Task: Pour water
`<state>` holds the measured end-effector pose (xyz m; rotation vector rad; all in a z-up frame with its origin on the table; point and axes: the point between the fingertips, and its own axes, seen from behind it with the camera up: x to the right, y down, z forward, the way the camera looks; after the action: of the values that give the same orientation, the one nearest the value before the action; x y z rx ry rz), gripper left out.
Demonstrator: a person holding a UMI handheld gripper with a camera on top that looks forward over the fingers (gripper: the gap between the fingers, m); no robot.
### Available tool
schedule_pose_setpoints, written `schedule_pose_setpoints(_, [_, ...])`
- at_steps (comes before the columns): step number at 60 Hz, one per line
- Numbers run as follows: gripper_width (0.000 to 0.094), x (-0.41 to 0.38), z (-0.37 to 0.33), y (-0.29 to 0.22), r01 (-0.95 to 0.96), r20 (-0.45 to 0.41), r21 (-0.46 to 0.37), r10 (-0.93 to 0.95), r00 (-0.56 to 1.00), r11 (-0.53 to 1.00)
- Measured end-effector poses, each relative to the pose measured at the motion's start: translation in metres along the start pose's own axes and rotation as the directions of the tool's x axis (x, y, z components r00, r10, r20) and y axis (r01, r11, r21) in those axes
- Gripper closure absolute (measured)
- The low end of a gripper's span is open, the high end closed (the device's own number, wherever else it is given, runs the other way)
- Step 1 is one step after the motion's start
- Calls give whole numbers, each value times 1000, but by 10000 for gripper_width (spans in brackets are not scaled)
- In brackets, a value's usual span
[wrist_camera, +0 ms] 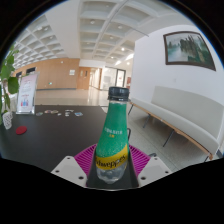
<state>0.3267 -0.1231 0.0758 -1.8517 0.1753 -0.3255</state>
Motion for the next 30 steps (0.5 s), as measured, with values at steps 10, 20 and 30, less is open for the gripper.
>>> schedule_pose_setpoints(10, [514,9,4,0,46,-47,-15,-46,998,999])
schedule_pose_setpoints(20, [531,19,-4,-33,104,-165,3,-102,981,995])
schedule_pose_setpoints(30, [528,12,-22,-128,227,-324,60,-197,925,972])
